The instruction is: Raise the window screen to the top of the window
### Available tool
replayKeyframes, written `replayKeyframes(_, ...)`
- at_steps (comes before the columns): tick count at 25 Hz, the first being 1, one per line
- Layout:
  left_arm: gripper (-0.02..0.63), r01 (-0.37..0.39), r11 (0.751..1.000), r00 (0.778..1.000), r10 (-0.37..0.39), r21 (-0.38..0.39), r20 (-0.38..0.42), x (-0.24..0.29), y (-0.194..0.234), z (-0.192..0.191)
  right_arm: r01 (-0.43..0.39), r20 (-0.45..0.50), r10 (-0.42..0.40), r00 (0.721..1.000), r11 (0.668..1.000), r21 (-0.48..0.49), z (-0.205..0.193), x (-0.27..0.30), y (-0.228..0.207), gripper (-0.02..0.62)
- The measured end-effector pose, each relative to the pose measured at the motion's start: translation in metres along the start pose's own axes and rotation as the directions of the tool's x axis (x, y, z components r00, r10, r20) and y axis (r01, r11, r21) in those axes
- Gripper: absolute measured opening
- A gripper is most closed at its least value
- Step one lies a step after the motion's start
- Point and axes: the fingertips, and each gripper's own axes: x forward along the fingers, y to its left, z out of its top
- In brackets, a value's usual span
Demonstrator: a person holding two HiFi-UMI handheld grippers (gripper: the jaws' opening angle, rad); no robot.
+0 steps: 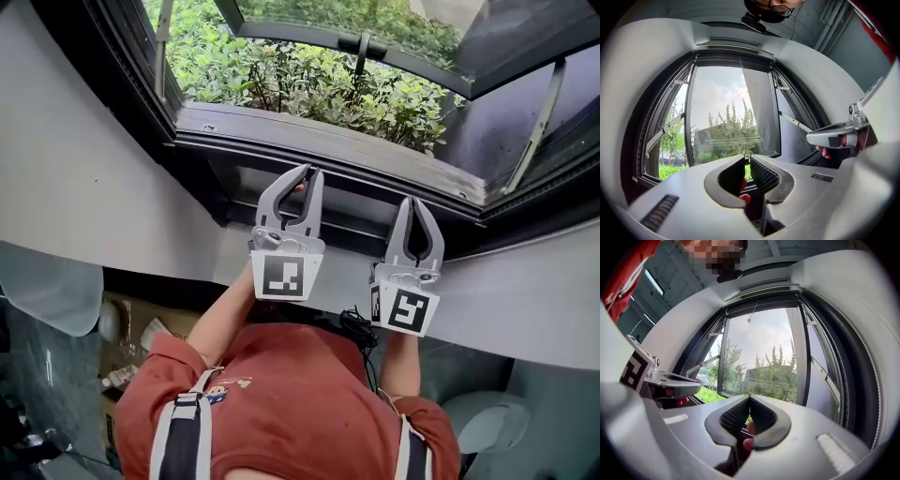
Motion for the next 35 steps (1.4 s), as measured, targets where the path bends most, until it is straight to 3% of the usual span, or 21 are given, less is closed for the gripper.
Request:
replayKeyframes(3, 0.006, 0.005, 1.0, 1.0, -0.006, 0.012, 0.01, -0.0012, -0.0015, 0.0016, 0.001, 0.01, -0.001, 1.0, 1.0, 0.002, 0.0011, -0.0012, 0.0014, 0.011)
replayKeyframes(12, 0.006, 0.021, 0.999, 0.999, -0.022, 0.027, 0.028, -0.0047, -0.0007, 0.0059, 0.002, 0.043, -0.002, 0.999, 1.0, 0.002, 0.006, -0.0008, 0.0037, 0.011)
replayKeyframes(35, 0.006, 0.021, 0.999, 0.999, -0.022, 0.042, 0.035, -0.0035, -0.0006, 0.0054, -0.016, 0.024, 0.017, 1.0, 1.0, -0.02, -0.0011, 0.0044, 0.0069, 0.011)
